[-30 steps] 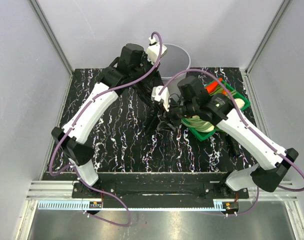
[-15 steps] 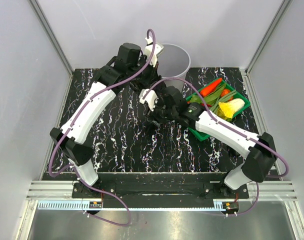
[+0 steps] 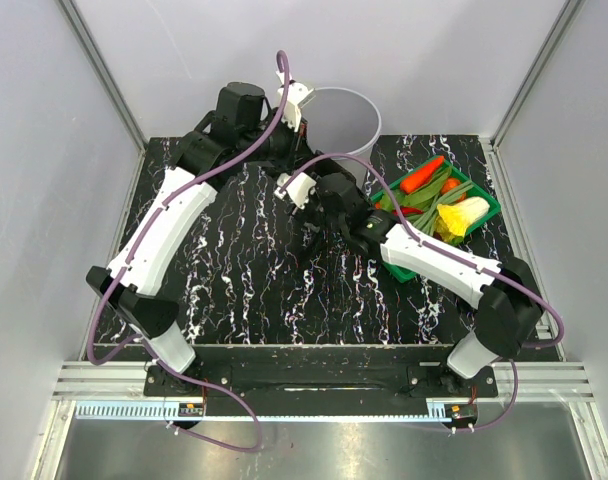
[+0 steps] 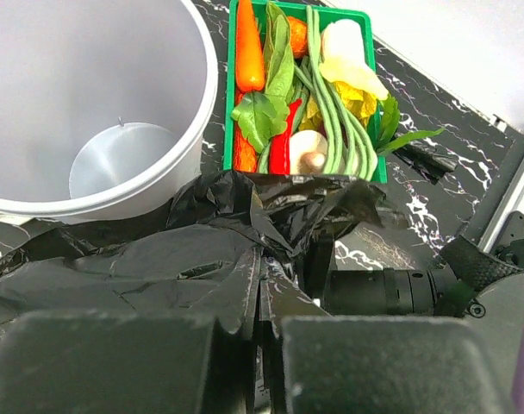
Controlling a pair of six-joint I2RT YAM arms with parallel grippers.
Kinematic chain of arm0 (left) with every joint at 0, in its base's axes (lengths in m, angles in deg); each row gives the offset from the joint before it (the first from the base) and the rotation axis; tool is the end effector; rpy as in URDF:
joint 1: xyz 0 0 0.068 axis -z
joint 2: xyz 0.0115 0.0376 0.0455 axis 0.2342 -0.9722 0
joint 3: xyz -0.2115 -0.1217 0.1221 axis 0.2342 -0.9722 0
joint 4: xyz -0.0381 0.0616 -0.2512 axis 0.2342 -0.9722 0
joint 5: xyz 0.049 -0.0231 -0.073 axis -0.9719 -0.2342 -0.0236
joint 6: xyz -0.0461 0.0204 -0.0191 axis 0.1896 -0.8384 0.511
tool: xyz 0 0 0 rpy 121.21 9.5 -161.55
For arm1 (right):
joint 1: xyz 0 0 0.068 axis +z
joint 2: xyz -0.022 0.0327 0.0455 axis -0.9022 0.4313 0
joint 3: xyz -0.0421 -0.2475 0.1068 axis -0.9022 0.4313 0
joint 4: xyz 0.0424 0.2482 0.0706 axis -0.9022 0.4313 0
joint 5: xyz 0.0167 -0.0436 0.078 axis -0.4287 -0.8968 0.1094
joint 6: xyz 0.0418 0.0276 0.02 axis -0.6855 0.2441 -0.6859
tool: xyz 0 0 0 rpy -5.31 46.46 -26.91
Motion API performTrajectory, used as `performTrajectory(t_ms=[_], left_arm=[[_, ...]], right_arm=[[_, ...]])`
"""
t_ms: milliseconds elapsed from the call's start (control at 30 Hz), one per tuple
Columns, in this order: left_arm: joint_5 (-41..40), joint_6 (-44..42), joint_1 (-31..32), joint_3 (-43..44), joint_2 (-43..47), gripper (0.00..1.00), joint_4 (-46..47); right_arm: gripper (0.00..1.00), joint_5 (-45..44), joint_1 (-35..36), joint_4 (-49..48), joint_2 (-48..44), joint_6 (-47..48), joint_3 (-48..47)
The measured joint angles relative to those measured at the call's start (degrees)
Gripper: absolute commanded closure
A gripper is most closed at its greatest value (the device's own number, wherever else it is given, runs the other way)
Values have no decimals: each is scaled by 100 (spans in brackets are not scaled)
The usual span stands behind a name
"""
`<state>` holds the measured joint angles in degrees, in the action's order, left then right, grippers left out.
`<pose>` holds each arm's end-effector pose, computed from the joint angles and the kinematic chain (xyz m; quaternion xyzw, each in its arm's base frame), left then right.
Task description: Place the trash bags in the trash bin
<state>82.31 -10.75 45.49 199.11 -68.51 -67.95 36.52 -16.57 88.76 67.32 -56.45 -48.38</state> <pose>0.2890 -0.1966 0.4756 0.3388 0.7660 -0.3009 0.4559 0.2574 0.2757 0.3213 -0.4883 0.6795 0.0136 0.5474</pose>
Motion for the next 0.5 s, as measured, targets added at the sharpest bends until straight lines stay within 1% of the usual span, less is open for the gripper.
performTrajectory(t_ms=[33, 67, 133, 233, 267, 300, 367, 500], left_arm=[[17, 7, 0, 0, 0, 100, 7], [28, 9, 0, 0, 0, 100, 0], [37, 13, -4, 2, 0, 100, -4], [35, 26, -4, 31, 0, 100, -28], [35, 26, -4, 35, 0, 100, -31], [31, 24, -4, 52, 0, 100, -35], [4, 13, -2, 98, -7, 100, -52], [-79, -42, -9, 269, -63, 100, -79]], right_arm=[[44, -94, 0, -46, 0, 57, 20], [51, -168, 0, -63, 0, 103, 26], [68, -284, 2, -105, 0, 168, 44], [88, -393, 4, -208, 0, 229, 90], [92, -415, 7, -223, 0, 258, 98], [95, -426, 7, -225, 0, 247, 109], [98, -417, 11, -177, -7, 212, 118], [100, -236, 13, 94, -120, 17, 118]])
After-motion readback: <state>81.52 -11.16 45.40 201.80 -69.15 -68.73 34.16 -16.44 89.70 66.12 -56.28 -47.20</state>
